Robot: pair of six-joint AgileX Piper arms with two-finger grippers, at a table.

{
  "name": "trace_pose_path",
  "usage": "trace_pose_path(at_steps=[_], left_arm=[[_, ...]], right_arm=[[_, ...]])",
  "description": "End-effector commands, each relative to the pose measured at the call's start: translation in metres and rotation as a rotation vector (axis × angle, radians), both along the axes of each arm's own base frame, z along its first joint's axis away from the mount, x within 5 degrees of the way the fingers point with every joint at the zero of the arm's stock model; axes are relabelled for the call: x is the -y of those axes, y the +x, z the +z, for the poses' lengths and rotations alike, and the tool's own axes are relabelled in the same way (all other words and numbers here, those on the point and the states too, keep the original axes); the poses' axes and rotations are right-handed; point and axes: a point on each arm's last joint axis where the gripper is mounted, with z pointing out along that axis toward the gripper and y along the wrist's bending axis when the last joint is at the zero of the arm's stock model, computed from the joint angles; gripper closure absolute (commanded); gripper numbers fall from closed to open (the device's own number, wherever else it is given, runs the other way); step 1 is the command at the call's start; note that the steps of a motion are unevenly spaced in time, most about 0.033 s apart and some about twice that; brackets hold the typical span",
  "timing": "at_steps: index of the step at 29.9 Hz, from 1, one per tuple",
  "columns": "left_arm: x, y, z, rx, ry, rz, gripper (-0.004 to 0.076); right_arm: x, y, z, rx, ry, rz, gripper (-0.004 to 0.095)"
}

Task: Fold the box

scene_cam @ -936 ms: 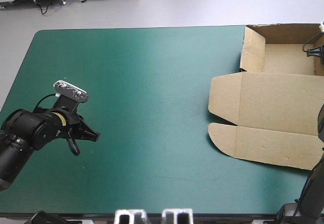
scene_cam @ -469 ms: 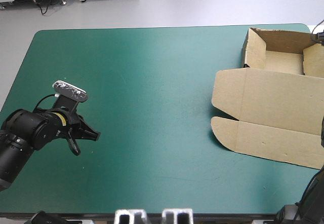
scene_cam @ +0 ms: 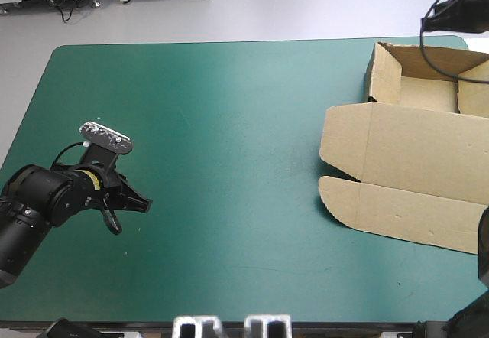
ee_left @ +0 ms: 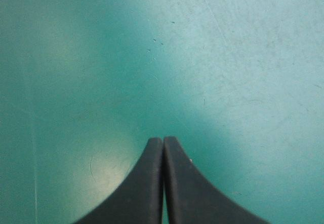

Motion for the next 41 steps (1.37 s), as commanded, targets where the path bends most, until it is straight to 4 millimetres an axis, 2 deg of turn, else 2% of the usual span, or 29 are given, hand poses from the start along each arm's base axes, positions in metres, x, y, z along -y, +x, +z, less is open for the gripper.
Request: trace_pose_path(at_steps=[1, 7, 13, 17, 20, 26, 33, 41], left_arm=[[0.001, 0.0, 0.012, 0.065, -0.032, 0.0, 0.0734], [0.001, 0.0, 0.011, 0.065, -0.031, 0.0, 0.0734], [0.0, -0.001, -0.007, 0.025, -0.015, -0.003, 0.0734], [0.001, -0.002, -0.022, 0.006, -0.033, 0.015, 0.0734], [0.003, -0.003, -0.029, 0.003, -0.064, 0.014, 0.0734], [-0.001, -0.019, -0.032, 0.134, -0.134, -0.007, 0.0734], [-0.011, -0.047, -0.015, 0.247, -0.195, -0.01, 0.0734], [-0.012, -0.056, -0.02, 0.15, -0.211, 0.004, 0.0734]], right_arm=[[-0.03, -0.039, -0.003, -0.034, -0.064, 0.097, 0.0932], [-0.059, -0.093, -0.062, -0.186, -0.101, 0.273, 0.0931], [-0.063, -0.148, -0.111, -0.16, -0.055, 0.21, 0.0931], [-0.066, -0.184, -0.136, -0.149, -0.045, 0.184, 0.0931], [-0.067, -0.203, -0.151, -0.158, -0.048, 0.183, 0.093], [-0.066, -0.22, -0.168, -0.081, -0.055, 0.135, 0.0931], [-0.065, -0.219, -0.171, -0.077, -0.054, 0.128, 0.0932], [-0.066, -0.225, -0.177, -0.161, -0.065, 0.16, 0.0932]])
